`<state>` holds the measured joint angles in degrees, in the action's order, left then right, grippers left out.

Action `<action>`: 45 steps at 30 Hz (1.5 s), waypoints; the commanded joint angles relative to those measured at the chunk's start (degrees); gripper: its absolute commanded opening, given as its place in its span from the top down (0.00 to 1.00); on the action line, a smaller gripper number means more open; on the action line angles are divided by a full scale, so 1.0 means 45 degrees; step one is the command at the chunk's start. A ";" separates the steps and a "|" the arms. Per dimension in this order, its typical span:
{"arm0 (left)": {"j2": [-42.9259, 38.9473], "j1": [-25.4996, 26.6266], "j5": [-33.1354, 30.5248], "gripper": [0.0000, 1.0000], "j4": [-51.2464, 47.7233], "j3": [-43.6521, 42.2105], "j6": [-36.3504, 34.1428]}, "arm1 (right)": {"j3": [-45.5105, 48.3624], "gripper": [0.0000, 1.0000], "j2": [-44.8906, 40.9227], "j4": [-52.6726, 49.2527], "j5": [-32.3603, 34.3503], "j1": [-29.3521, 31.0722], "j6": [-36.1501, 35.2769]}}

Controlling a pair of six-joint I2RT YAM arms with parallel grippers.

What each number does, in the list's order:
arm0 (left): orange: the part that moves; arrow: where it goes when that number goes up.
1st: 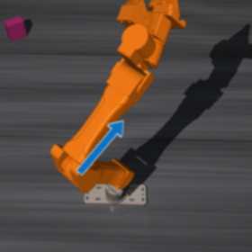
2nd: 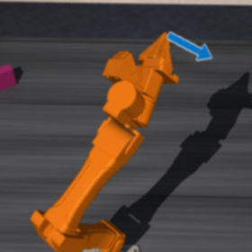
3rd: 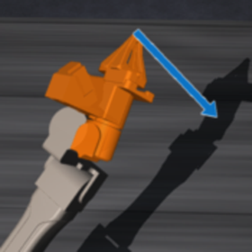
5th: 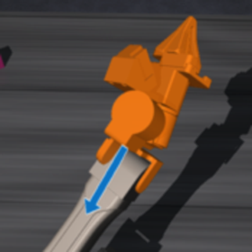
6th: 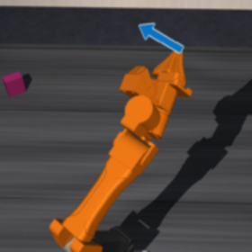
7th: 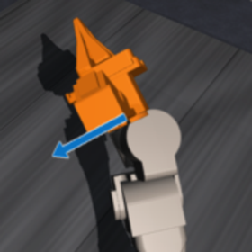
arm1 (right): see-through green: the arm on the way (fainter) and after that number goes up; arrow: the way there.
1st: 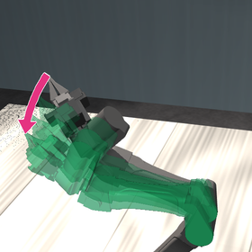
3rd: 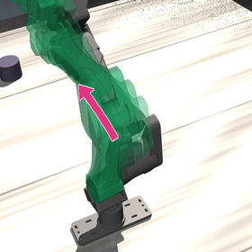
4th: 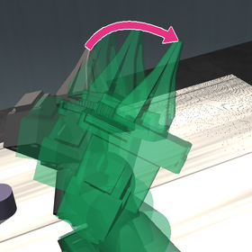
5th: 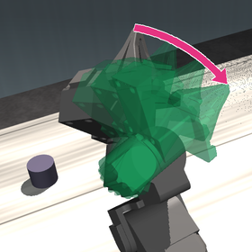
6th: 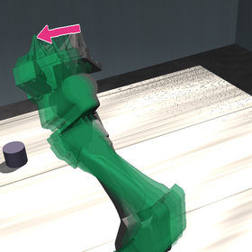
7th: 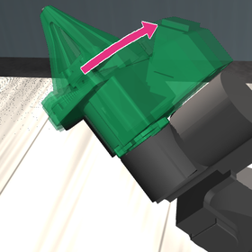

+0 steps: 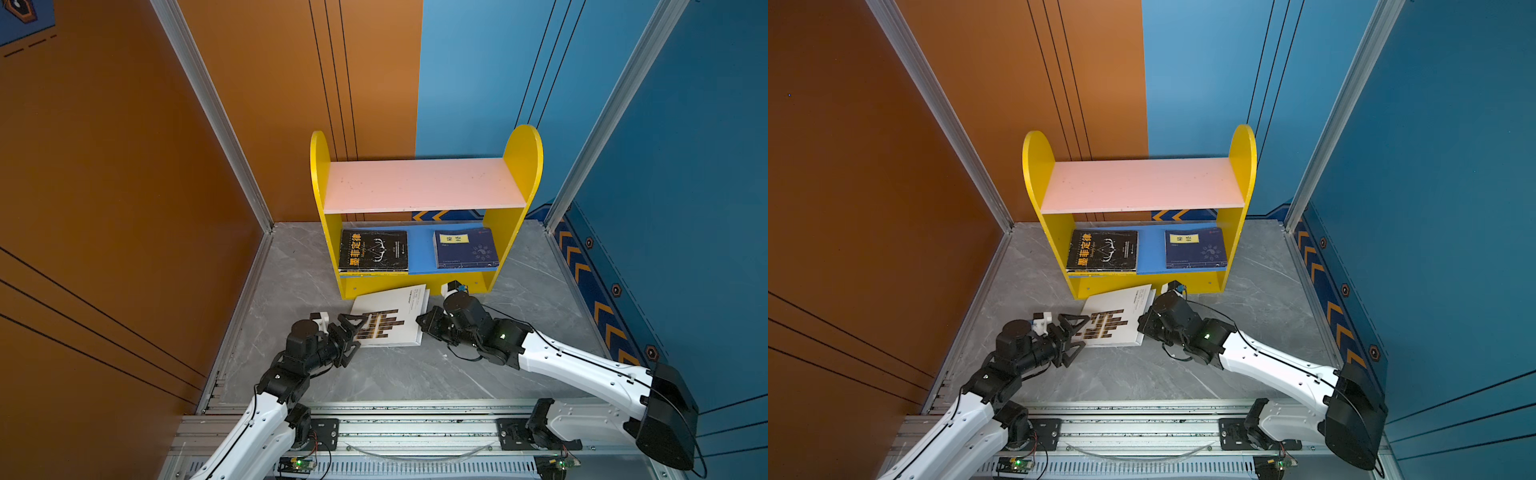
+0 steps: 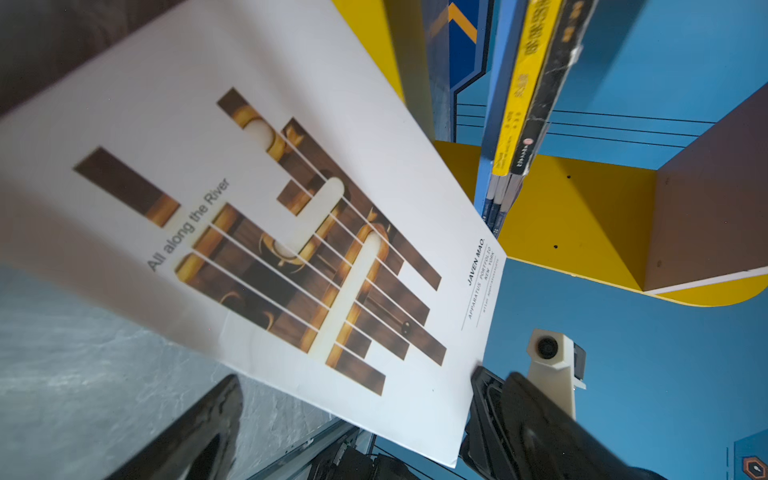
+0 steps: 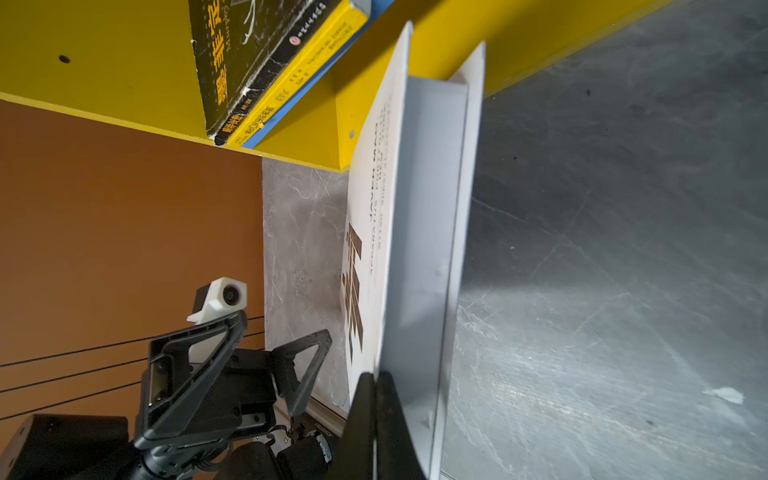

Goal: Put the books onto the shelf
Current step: 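Grip the white portfolio's edges with both grippers and tilt it up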

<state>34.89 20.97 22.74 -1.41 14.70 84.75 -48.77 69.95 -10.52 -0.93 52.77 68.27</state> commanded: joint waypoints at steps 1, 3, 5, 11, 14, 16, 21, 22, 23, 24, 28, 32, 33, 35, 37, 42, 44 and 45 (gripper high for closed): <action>0.0149 0.0987 -0.1669 0.02 0.1263 -0.0687 0.1644 | 0.0351 1.00 -0.0313 0.0200 0.0558 0.0127 0.0616; 0.0367 0.1330 -0.1721 0.02 0.1448 -0.0751 0.1787 | 0.0475 1.00 -0.0394 0.0288 0.0659 0.0144 0.0789; 0.0519 0.1604 -0.1759 0.02 0.1465 -0.0727 0.1791 | 0.0597 1.00 -0.0452 0.0488 0.0740 0.0165 0.0973; 0.0889 0.2397 -0.2805 0.02 0.1932 -0.1092 0.1976 | 0.0731 1.00 -0.0506 0.1030 0.0938 0.0333 0.1649; 0.0946 0.2931 -0.4076 0.01 0.2803 -0.1385 0.2079 | 0.0731 1.00 -0.0541 0.0977 0.0871 0.0401 0.2017; 0.1030 0.3077 -0.4598 0.00 0.3292 -0.1527 0.2060 | 0.0785 1.00 -0.0620 0.0924 0.0821 0.0397 0.2255; 0.1120 0.3171 -0.5697 0.03 0.3934 -0.1812 0.1790 | 0.1106 1.00 -0.0814 0.1175 0.0630 0.0361 0.2770; 0.1178 0.3157 -0.5839 0.03 0.3999 -0.1820 0.1750 | 0.1160 1.00 -0.0842 0.1253 0.0613 0.0343 0.2850; 0.1261 0.3170 -0.5925 0.04 0.4096 -0.1835 0.1752 | 0.1224 1.00 -0.0866 0.1337 0.0572 0.0314 0.2904; 0.1359 0.3163 -0.5984 0.04 0.4333 -0.1877 0.1686 | 0.1237 1.00 -0.0867 0.1397 0.0549 0.0304 0.2980; 0.2060 0.3154 -0.6004 0.05 0.4849 -0.1822 0.1556 | 0.1269 1.00 -0.0800 0.1564 0.0349 0.0278 0.3213; 0.3038 0.3161 -0.5806 0.07 0.6061 -0.1838 0.1577 | 0.1229 1.00 -0.0672 0.1700 0.0134 0.0246 0.3368; 0.3289 0.3169 -0.5825 0.08 0.6343 -0.1838 0.1556 | 0.1239 1.00 -0.0644 0.1759 0.0072 0.0231 0.3432; 0.3737 0.3173 -0.5892 0.10 0.6928 -0.1793 0.1447 | 0.1269 1.00 -0.0630 0.1806 -0.0037 0.0190 0.3509; 0.4259 0.3168 -0.5790 0.12 0.7556 -0.1637 0.1290 | 0.1259 1.00 -0.0646 0.1792 -0.0225 0.0121 0.3558; 0.5374 0.3287 -0.5498 0.22 0.9258 -0.1498 0.1098 | 0.1413 1.00 -0.0737 0.1746 -0.0415 -0.0089 0.3666; 0.5430 0.3472 -0.5709 0.27 0.9617 -0.1566 0.1092 | 0.1510 1.00 -0.0740 0.1876 -0.0424 -0.0134 0.3732; 0.5374 0.3571 -0.5862 0.29 0.9598 -0.1586 0.1055 | 0.1551 1.00 -0.0740 0.1925 -0.0434 -0.0126 0.3772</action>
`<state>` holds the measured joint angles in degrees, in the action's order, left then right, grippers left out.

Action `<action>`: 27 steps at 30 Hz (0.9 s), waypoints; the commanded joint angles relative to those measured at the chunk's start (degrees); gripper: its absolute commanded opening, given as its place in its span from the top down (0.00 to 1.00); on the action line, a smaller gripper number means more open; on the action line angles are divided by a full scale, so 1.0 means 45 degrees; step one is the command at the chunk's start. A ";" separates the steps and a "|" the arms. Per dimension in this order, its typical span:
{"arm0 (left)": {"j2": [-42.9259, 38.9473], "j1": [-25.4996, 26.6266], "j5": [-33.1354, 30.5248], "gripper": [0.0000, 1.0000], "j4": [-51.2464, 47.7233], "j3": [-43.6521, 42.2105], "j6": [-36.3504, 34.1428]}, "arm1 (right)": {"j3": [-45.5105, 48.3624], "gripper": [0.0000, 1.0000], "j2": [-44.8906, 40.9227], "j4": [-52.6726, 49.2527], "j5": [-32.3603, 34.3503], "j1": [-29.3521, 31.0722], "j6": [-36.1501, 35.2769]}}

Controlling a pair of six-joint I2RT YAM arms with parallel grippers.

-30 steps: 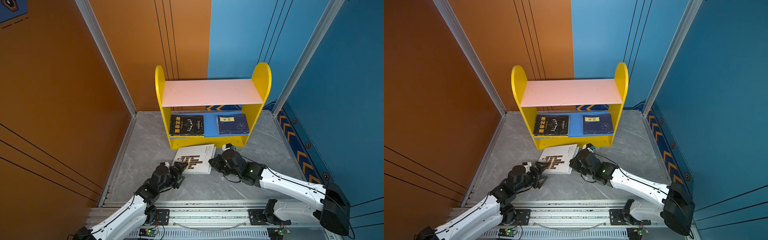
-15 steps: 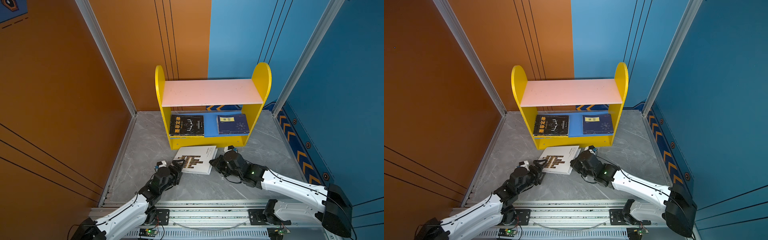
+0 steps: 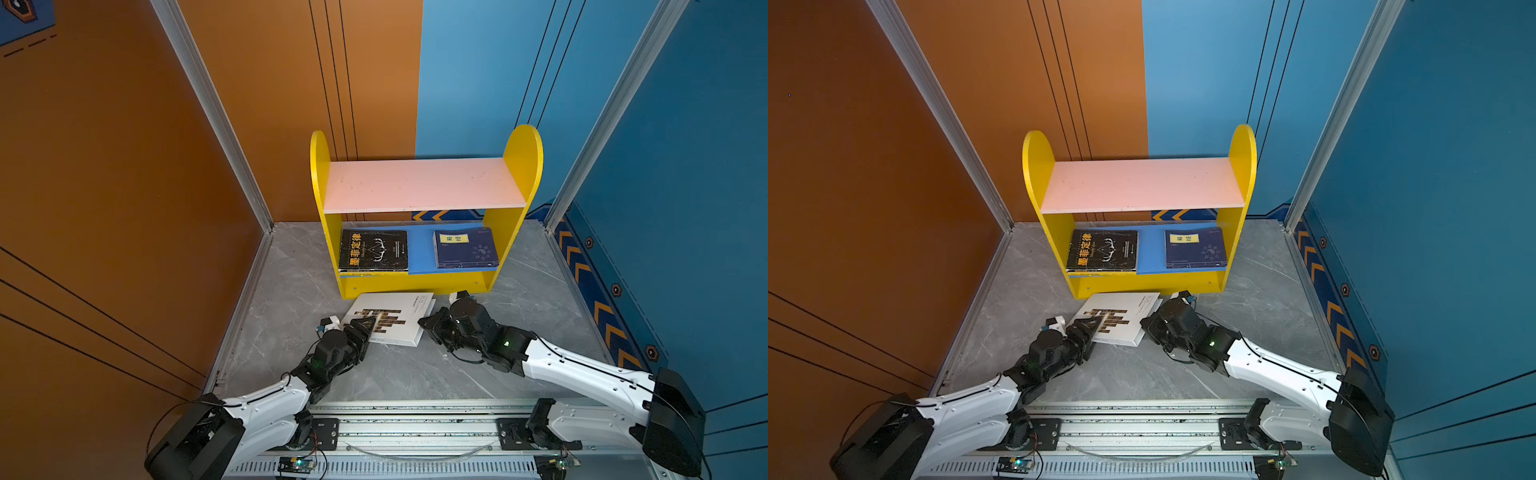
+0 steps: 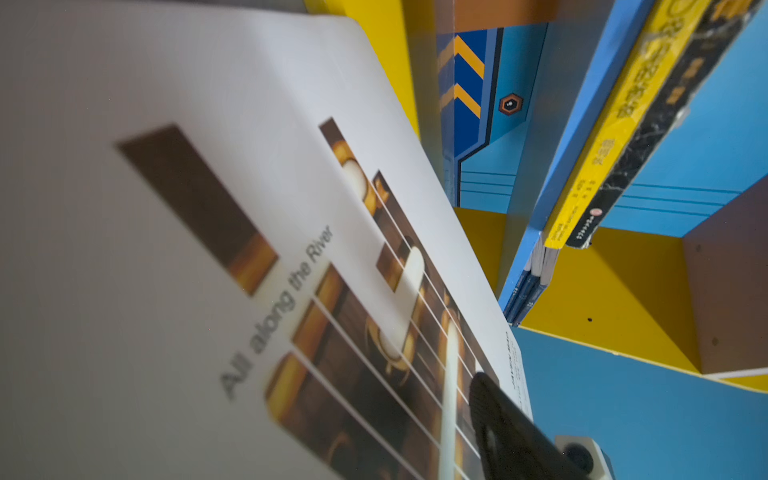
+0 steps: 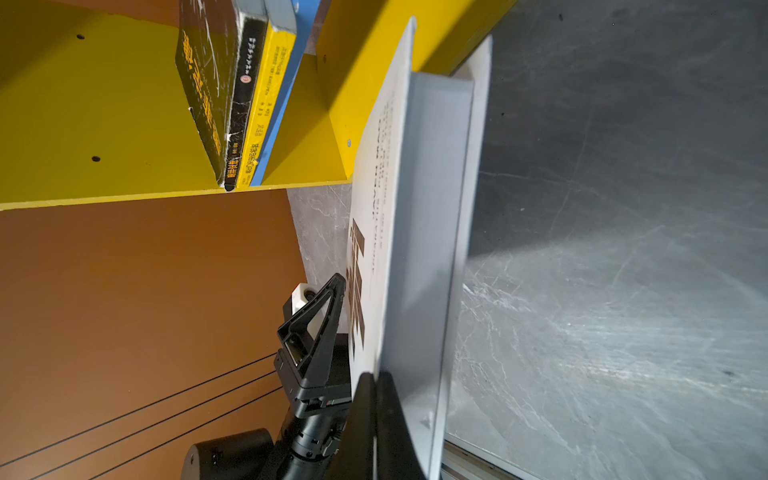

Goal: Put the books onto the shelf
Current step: 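Grip the white portfolio's edges with both grippers and tilt it up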

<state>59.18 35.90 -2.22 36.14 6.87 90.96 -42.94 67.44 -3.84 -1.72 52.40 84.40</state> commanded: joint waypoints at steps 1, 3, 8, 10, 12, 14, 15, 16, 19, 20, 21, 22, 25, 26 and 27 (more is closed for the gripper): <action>-0.0108 0.0292 -0.0441 0.32 0.1263 0.0140 -0.0347 | 0.0294 1.00 -0.0181 0.0485 -0.0273 -0.0043 0.0223; -0.0261 0.0323 -0.0606 0.36 0.1265 0.0120 -0.0348 | 0.0397 0.98 -0.0182 0.0594 -0.0282 -0.0043 0.0284; -0.0557 0.0312 -0.0635 0.45 0.1264 0.0148 -0.0340 | 0.0624 0.90 -0.0308 0.0769 -0.0311 -0.0053 0.0365; -0.0650 0.0315 -0.0620 0.56 0.1260 0.0116 -0.0237 | 0.0693 0.87 -0.0424 0.0811 -0.0285 -0.0074 0.0349; -0.0704 0.0314 -0.0633 0.68 0.1258 0.0081 -0.0117 | 0.0736 0.82 -0.0523 0.0794 -0.0297 -0.0063 0.0326; -0.0792 0.0309 -0.0574 0.71 0.1147 0.0045 -0.0060 | 0.0789 0.73 -0.0649 0.0779 -0.0358 -0.0085 0.0239; -0.0882 0.0322 -0.0516 0.70 0.1019 0.0047 -0.0009 | 0.0782 0.63 -0.0715 0.0710 -0.0390 -0.0119 0.0177; -0.0984 0.0320 -0.0457 0.70 0.0879 0.0060 0.0018 | 0.0757 0.53 -0.0781 0.0598 -0.0431 -0.0177 0.0117; -0.1629 0.0321 -0.0275 0.70 0.0240 0.0035 0.0080 | 0.0693 0.34 -0.1263 0.0110 -0.0438 -0.0344 -0.0148; -0.2007 0.0313 -0.0235 0.70 -0.0141 0.0043 0.0064 | 0.0667 0.28 -0.1492 -0.0041 -0.0456 -0.0439 -0.0246; -0.2471 0.0318 -0.0249 0.70 -0.0610 0.0055 0.0061 | 0.0655 0.25 -0.1735 -0.0229 -0.0473 -0.0542 -0.0324; -0.2957 0.0318 -0.0301 0.70 -0.1088 0.0059 0.0061 | 0.0626 0.22 -0.1957 -0.0404 -0.0480 -0.0634 -0.0418; -0.4968 0.0302 -0.0706 0.71 -0.3252 0.0207 0.0022 | 0.0547 0.17 -0.2757 -0.1045 -0.0444 -0.0934 -0.0656; -0.5799 0.0303 -0.0869 0.71 -0.4285 0.0345 0.0032 | 0.0507 0.16 -0.3041 -0.1295 -0.0406 -0.1021 -0.0730; -0.6641 0.0286 -0.0999 0.72 -0.5286 0.0505 -0.0057 | 0.0474 0.15 -0.3350 -0.1529 -0.0382 -0.1140 -0.0827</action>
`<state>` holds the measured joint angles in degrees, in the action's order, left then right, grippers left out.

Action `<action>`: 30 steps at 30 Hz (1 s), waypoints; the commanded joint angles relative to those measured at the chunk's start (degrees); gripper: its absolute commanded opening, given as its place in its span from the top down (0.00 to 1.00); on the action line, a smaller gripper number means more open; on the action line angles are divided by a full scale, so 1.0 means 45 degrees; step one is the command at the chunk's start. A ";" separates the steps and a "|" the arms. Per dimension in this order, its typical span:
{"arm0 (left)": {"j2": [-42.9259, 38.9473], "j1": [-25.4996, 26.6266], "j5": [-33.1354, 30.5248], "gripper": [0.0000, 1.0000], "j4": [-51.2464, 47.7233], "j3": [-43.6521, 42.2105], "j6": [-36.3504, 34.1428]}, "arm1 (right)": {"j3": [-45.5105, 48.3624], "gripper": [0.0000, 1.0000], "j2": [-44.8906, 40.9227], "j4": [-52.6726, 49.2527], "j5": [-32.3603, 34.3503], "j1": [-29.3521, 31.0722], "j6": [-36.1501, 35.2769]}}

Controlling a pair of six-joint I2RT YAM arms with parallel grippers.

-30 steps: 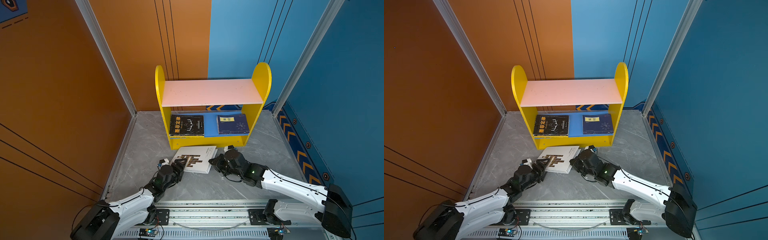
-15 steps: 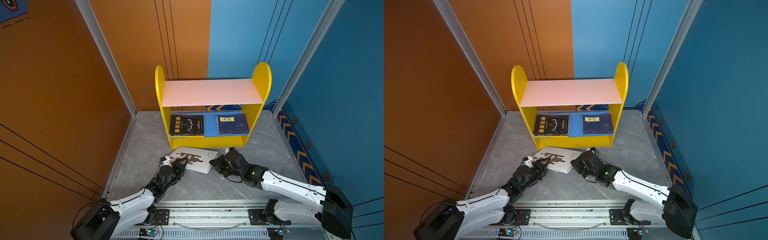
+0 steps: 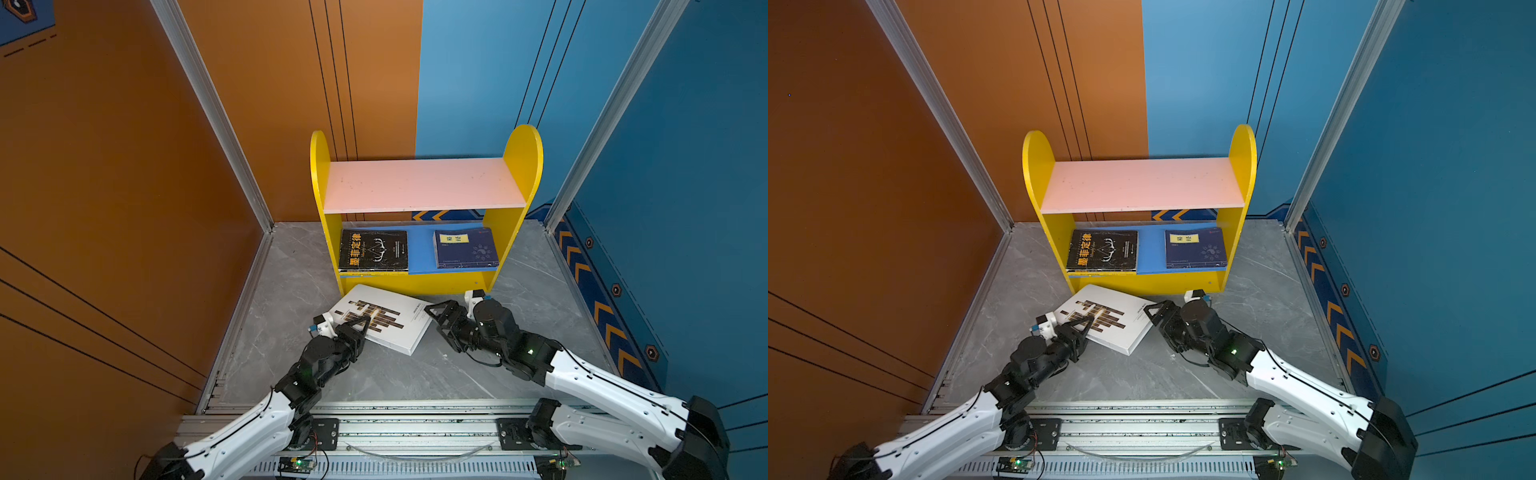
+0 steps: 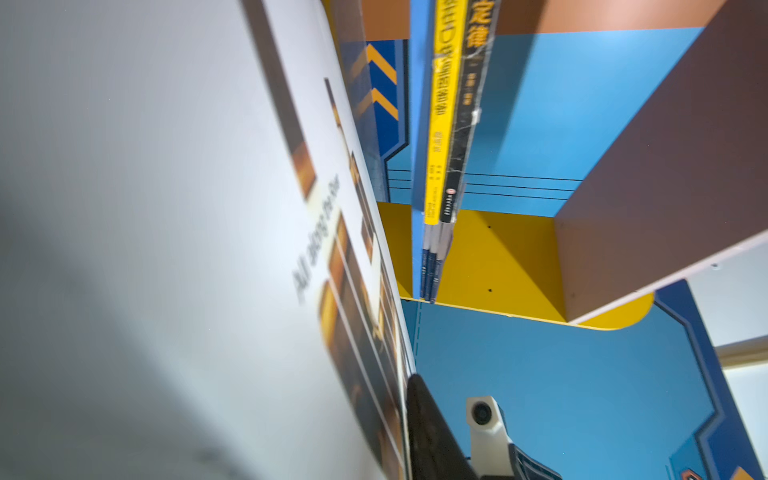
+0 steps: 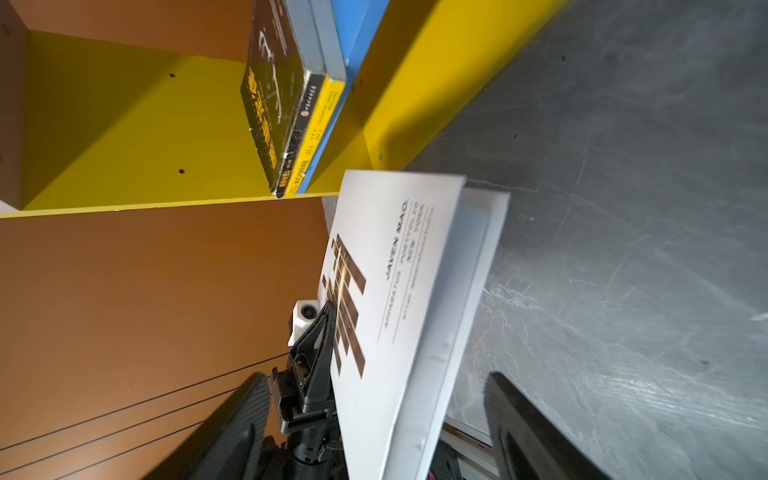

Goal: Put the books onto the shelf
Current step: 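Lift the white portfolio with both grippers onto the pink upper shelf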

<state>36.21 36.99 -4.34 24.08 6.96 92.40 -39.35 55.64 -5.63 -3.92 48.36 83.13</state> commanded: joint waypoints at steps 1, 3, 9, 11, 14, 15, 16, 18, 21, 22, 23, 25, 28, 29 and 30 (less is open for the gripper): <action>-0.2246 0.0021 -0.0613 0.72 -0.3531 0.0709 -0.0428 | -0.0372 0.15 -0.1004 -0.1352 0.0150 -0.0357 -0.0661; -0.4032 -0.0046 -0.0737 0.74 -0.6084 0.1433 -0.0677 | -0.0609 0.14 -0.1583 -0.1959 0.0236 -0.0662 -0.0987; -0.6415 -0.0548 0.0012 0.73 -1.1934 0.4884 -0.2548 | -0.1694 0.10 -0.2908 -0.3360 0.0312 -0.2220 -0.2174; -0.5966 -0.0657 0.0804 0.73 -1.2282 0.6081 -0.3633 | -0.2100 0.09 -0.3131 -0.3584 0.0177 -0.2894 -0.2600; -0.4689 -0.0671 0.2552 0.71 -1.1280 0.7657 -0.5355 | -0.2873 0.07 -0.3137 -0.3537 -0.0318 -0.3803 -0.3366; -0.4224 -0.0676 0.3119 0.72 -1.0667 0.8130 -0.5874 | -0.3231 0.06 -0.3044 -0.3546 -0.0475 -0.4014 -0.3681; -0.3819 -0.0665 0.3470 0.72 -1.0214 0.8534 -0.6265 | -0.3551 0.06 -0.2941 -0.3525 -0.0564 -0.4145 -0.4012; -0.3003 -0.0644 0.3598 0.73 -0.9584 0.9484 -0.6981 | -0.4224 0.03 -0.2772 -0.3343 -0.0564 -0.4242 -0.4646; -0.2014 -0.0643 0.3524 0.73 -0.8126 1.0427 -0.7782 | -0.4848 0.01 -0.2735 -0.2803 -0.0337 -0.4280 -0.5320; -0.1673 -0.0645 0.3577 0.73 -0.7463 1.0641 -0.7941 | -0.5027 0.01 -0.2735 -0.2783 -0.0190 -0.4303 -0.5502; -0.1318 -0.0644 0.3509 0.73 -0.6840 1.0910 -0.8062 | -0.5270 0.00 -0.2746 -0.2782 -0.0030 -0.4316 -0.5712; -0.0485 -0.0661 0.3598 0.73 -0.5975 1.1440 -0.8337 | -0.5648 0.00 -0.2755 -0.2735 0.0246 -0.4350 -0.6109; 0.1023 -0.0605 0.3776 0.73 -0.4662 1.2470 -0.8381 | -0.6243 0.00 -0.2630 -0.2627 0.0507 -0.4360 -0.6587; 0.1546 -0.0584 0.3643 0.72 -0.4289 1.2739 -0.8326 | -0.6440 0.00 -0.2535 -0.2528 0.0558 -0.4362 -0.6706; 0.1991 -0.0570 0.3482 0.72 -0.4058 1.3002 -0.8235 | -0.6552 0.00 -0.2431 -0.2368 0.0550 -0.4370 -0.6819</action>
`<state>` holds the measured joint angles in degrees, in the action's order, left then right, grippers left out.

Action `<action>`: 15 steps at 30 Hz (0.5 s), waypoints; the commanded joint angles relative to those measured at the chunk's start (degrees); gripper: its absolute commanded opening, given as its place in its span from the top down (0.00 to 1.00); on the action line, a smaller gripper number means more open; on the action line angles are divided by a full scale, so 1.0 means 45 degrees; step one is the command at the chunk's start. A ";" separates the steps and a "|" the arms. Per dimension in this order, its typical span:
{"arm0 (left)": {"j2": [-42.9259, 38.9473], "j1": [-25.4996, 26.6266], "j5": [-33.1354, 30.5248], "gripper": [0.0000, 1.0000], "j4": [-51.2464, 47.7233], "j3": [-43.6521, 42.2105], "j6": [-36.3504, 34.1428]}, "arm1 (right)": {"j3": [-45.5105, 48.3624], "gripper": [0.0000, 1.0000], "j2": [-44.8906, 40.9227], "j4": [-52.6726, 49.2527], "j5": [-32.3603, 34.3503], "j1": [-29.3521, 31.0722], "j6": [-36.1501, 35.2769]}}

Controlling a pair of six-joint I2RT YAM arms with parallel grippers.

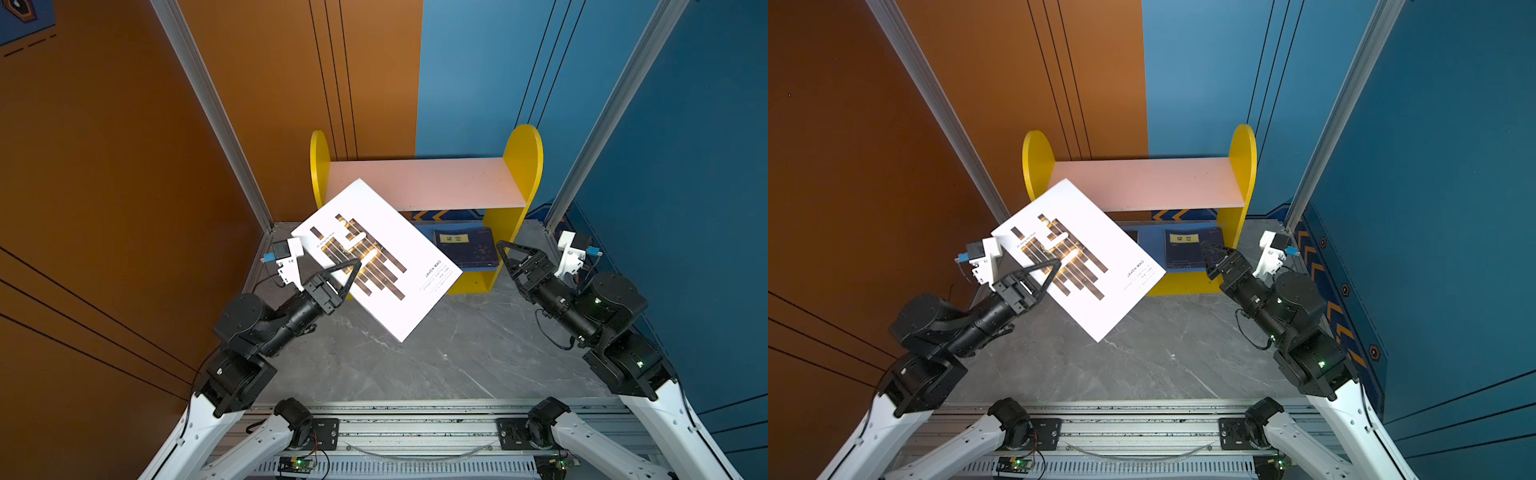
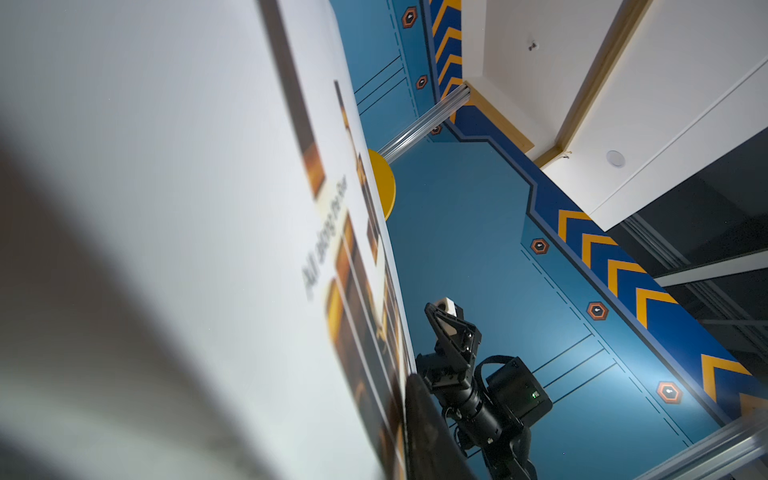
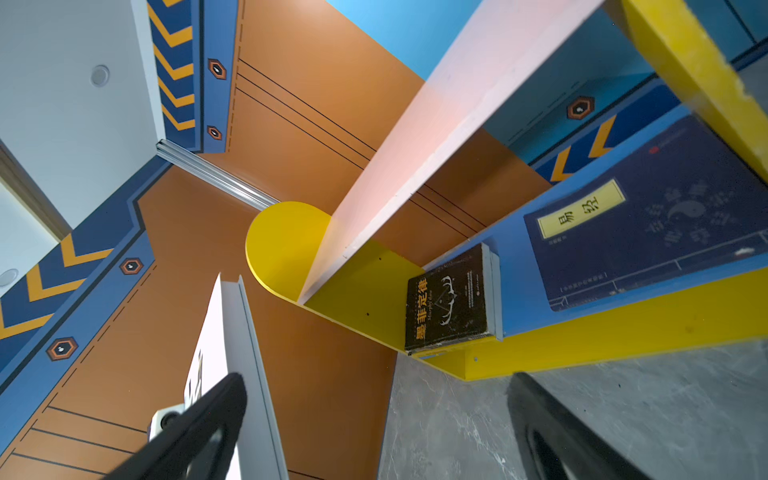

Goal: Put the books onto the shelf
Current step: 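Lift the white portfolio with both grippers onto the pink upper shelf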

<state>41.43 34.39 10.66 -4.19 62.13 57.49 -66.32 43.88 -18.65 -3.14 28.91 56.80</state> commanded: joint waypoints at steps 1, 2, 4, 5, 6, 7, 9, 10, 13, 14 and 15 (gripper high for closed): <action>0.1342 0.0013 -0.0209 0.72 0.2387 0.1025 -0.0460 | -0.0681 0.00 0.0326 0.0758 0.0363 -0.0037 -0.1036; 0.1766 0.0014 -0.0712 0.72 0.2459 0.1281 -0.0467 | -0.0759 0.00 0.0516 0.1160 0.0328 -0.0038 -0.1096; 0.2534 0.0106 -0.1373 0.72 0.3244 0.1619 -0.0916 | -0.0923 0.00 0.0972 0.2031 0.0134 -0.0018 -0.1241; 0.2925 0.0131 -0.1981 0.72 0.3380 0.1866 -0.0993 | -0.1031 0.00 0.1261 0.2442 0.0056 -0.0003 -0.1300; 0.3262 0.0165 -0.2353 0.72 0.3585 0.2061 -0.1063 | -0.1141 0.00 0.1580 0.2809 -0.0088 0.0019 -0.1434; 0.3632 0.0176 -0.2895 0.72 0.3801 0.2249 -0.1054 | -0.1253 0.00 0.1937 0.3299 -0.0141 0.0086 -0.1620; 0.4346 0.0195 -0.3803 0.72 0.4299 0.2478 -0.0786 | -0.1555 0.00 0.2650 0.4024 -0.0155 0.0240 -0.1988; 0.4733 0.0205 -0.4296 0.70 0.4444 0.2635 -0.0582 | -0.1772 0.00 0.3079 0.4366 -0.0119 0.0354 -0.2253; 0.5637 0.0284 -0.5308 0.69 0.5509 0.2625 0.0031 | -0.2649 0.01 0.4284 0.4847 -0.0042 0.0643 -0.3070; 0.5848 0.0375 -0.5740 0.69 0.5700 0.2637 0.0100 | -0.2922 0.01 0.4674 0.4991 0.0095 0.0761 -0.3341; 0.6062 0.0450 -0.6106 0.69 0.5960 0.2684 0.0008 | -0.3188 0.01 0.5034 0.5023 0.0249 0.0824 -0.3465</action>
<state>67.79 35.33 -8.82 14.26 71.83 56.71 -77.03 64.36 -1.30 -2.76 31.66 46.41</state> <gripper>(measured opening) 0.308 0.993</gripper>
